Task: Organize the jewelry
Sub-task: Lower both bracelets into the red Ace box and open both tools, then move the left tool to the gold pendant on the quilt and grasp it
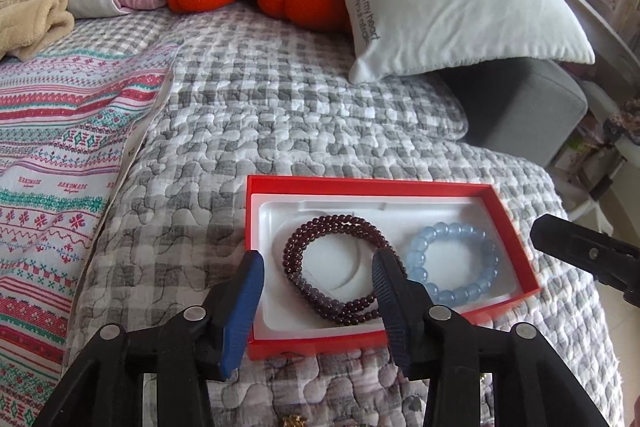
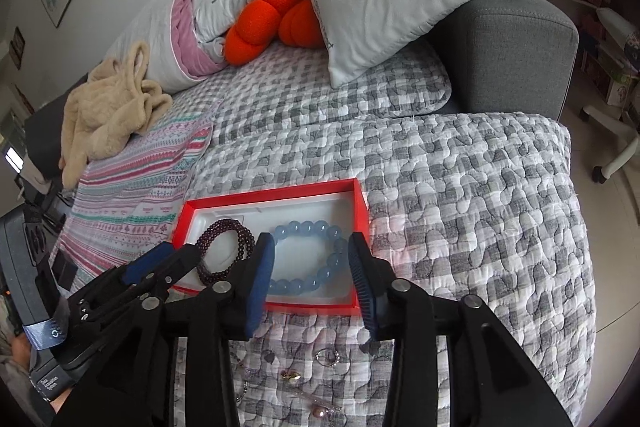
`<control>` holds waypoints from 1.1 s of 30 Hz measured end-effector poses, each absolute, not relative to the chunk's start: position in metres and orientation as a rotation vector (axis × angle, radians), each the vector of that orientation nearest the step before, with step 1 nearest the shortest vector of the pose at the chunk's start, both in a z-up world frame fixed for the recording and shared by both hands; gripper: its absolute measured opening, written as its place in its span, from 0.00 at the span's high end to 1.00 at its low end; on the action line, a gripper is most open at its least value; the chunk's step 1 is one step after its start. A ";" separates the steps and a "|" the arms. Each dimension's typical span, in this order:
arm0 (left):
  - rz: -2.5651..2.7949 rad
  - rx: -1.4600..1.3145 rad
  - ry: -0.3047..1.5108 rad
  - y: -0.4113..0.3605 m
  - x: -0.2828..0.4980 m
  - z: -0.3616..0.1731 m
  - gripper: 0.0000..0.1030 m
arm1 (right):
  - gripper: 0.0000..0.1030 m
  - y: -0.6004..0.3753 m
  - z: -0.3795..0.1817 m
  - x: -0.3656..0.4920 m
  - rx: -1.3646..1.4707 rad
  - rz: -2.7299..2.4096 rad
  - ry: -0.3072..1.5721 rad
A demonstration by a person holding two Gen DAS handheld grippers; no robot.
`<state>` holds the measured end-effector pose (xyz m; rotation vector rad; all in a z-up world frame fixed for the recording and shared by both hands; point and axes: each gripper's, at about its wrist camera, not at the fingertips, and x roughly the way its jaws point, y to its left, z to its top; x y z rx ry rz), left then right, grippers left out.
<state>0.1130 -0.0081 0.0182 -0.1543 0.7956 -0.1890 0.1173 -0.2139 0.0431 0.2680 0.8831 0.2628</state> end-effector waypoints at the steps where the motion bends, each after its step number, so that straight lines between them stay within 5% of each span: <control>1: -0.192 -0.146 0.791 -0.009 0.109 0.022 0.51 | 0.54 -0.216 0.046 0.114 0.267 0.262 0.877; 5: -0.200 -0.119 0.787 -0.010 0.093 0.032 0.36 | 0.54 -0.220 0.056 0.098 0.242 0.258 0.875; 16: -0.193 -0.133 0.869 0.011 0.062 0.024 0.16 | 0.41 -0.229 0.048 0.065 0.176 0.227 0.947; 33: -0.209 -0.019 0.914 0.027 0.025 -0.017 0.15 | 0.37 -0.224 0.003 0.033 0.080 0.201 1.107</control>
